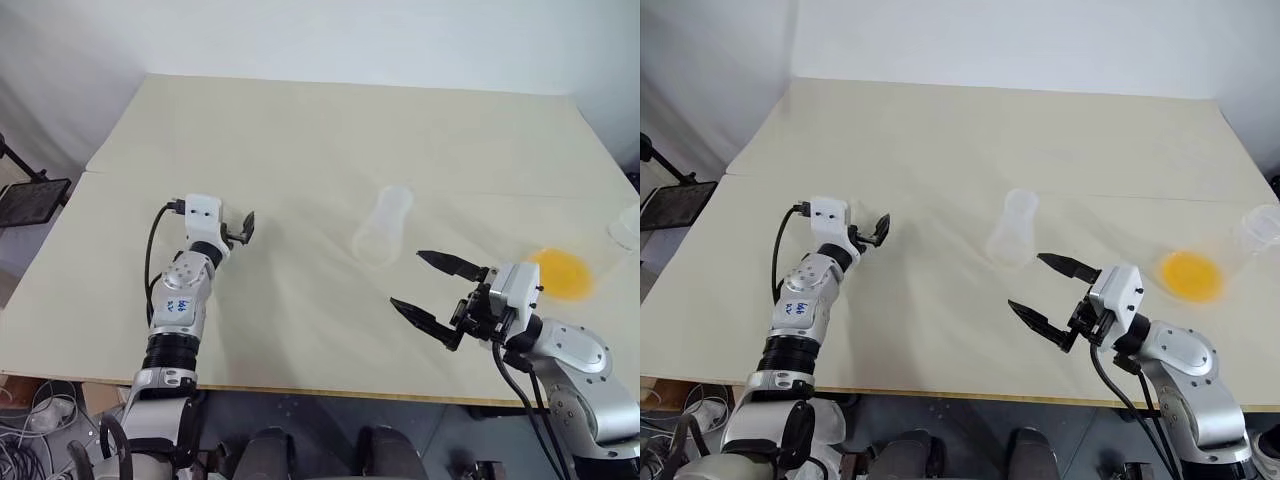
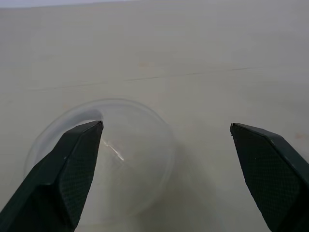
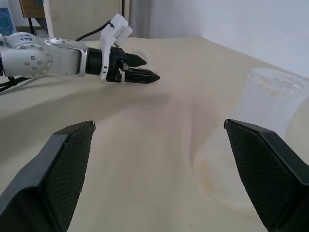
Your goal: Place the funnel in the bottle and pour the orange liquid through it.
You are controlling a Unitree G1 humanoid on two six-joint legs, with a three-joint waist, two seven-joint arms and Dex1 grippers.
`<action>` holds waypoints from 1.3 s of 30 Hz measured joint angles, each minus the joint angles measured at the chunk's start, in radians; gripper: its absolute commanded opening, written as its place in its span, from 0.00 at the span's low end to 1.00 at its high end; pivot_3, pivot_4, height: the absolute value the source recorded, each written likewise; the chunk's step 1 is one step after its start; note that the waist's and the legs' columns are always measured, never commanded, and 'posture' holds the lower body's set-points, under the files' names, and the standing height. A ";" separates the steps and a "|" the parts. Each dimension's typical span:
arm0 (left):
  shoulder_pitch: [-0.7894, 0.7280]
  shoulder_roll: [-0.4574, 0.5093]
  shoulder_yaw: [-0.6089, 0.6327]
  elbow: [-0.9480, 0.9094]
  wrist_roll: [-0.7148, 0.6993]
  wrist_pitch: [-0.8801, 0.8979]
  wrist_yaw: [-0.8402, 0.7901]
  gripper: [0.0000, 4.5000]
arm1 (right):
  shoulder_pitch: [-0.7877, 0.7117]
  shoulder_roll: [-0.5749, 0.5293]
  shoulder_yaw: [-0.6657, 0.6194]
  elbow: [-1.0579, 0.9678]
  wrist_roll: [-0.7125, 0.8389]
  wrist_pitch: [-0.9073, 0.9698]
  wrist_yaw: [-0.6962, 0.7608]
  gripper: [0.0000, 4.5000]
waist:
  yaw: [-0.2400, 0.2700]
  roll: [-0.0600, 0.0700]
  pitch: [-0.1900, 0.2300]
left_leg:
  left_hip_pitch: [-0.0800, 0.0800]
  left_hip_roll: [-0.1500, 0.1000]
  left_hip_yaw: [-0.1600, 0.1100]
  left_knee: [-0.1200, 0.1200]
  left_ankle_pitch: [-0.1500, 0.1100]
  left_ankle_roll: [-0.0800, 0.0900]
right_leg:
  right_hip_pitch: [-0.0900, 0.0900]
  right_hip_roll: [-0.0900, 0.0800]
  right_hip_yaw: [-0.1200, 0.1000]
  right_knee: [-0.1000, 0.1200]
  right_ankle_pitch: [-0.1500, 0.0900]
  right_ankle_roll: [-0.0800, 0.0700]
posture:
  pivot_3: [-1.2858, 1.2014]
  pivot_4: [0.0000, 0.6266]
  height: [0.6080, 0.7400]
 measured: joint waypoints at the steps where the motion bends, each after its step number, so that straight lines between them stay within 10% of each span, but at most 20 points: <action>1: -0.006 0.000 0.001 0.009 0.000 0.000 0.000 1.00 | 0.000 0.002 0.001 -0.001 0.000 0.000 -0.002 1.00 | 0.000 0.000 0.000 | 0.000 0.000 0.000 0.000 0.000 0.000 | 0.000 0.000 0.000 0.000 0.000 0.000 | 0.52 0.24 1.00; 8: -0.028 0.001 0.018 0.053 -0.002 0.020 0.004 0.87 | 0.000 0.002 0.001 -0.002 -0.002 -0.001 -0.011 1.00 | -0.001 0.000 0.000 | 0.000 0.000 0.000 0.000 0.000 0.000 | 0.000 0.000 0.000 0.000 0.000 0.000 | 0.52 0.24 1.00; 19: -0.004 0.005 0.044 0.021 -0.006 0.038 0.026 0.14 | 0.000 0.017 0.006 -0.001 -0.009 -0.008 -0.013 1.00 | -0.002 0.000 0.000 | 0.000 0.000 0.000 0.000 0.000 0.000 | 0.000 0.000 0.000 0.000 0.000 0.000 | 0.52 0.24 1.00; 30: 0.134 0.035 0.072 -0.196 -0.078 0.043 -0.078 0.14 | 0.005 0.022 0.007 0.000 -0.018 -0.026 -0.012 1.00 | -0.001 0.000 0.000 | 0.000 0.001 -0.001 0.000 0.000 0.000 | 0.000 0.000 0.000 -0.001 0.000 0.000 | 0.52 0.24 1.00; 39: -0.096 0.256 -0.023 -0.194 -0.232 -0.190 -0.761 0.14 | 0.081 0.012 -0.096 -0.028 -0.018 -0.038 -0.034 1.00 | 0.006 0.000 0.000 | -0.005 -0.001 0.002 0.001 0.000 0.000 | 0.000 0.000 -0.005 -0.002 0.000 0.000 | 0.52 0.24 1.00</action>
